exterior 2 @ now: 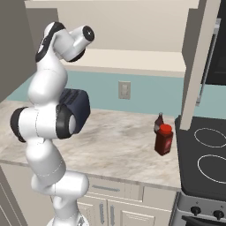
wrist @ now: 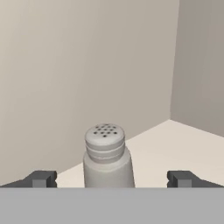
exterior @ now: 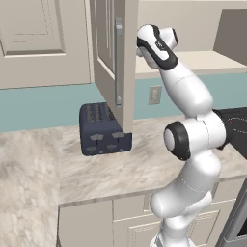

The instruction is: Collect the paprika, ketchup, and shaker from the cabinet and place them next to the stove.

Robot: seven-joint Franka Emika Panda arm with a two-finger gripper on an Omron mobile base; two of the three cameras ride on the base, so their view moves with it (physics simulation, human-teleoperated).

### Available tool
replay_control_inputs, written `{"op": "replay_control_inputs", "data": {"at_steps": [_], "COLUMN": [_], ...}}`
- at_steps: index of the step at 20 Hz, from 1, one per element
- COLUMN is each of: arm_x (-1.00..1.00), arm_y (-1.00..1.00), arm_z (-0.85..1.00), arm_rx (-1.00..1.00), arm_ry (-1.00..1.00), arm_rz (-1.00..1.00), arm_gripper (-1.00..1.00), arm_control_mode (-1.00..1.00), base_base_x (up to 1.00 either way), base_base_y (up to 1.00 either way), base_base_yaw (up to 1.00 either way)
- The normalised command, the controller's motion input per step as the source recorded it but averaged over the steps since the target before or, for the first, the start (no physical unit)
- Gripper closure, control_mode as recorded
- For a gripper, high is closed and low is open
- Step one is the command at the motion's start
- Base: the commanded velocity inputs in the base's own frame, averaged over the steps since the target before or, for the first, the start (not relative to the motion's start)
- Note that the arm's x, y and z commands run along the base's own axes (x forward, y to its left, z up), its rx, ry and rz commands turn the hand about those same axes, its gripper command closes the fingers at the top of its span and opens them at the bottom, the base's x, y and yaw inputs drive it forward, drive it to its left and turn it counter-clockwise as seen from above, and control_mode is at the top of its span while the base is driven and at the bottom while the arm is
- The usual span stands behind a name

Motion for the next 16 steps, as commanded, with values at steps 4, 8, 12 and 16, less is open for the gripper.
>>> {"op": "replay_control_inputs", "data": {"at_steps": [4, 8, 12, 16], "arm_x": [0.0, 0.08, 0.14, 0.16], "arm_y": [0.14, 0.1, 0.0, 0.0], "arm_z": [0.0, 0.0, 0.0, 0.0], "arm_rx": [0.0, 0.0, 0.0, 0.0], "arm_ry": [0.0, 0.0, 0.0, 0.0], "arm_rz": [0.06, 0.08, 0.08, 0.07], "arm_gripper": [-1.0, -1.0, -1.0, -1.0], "arm_control_mode": [-1.0, -1.0, -1.0, -1.0], "base_base_x": [0.0, 0.0, 0.0, 0.0], "base_base_y": [0.0, 0.0, 0.0, 0.0], "base_base_yaw": [0.0, 0.0, 0.0, 0.0]}}
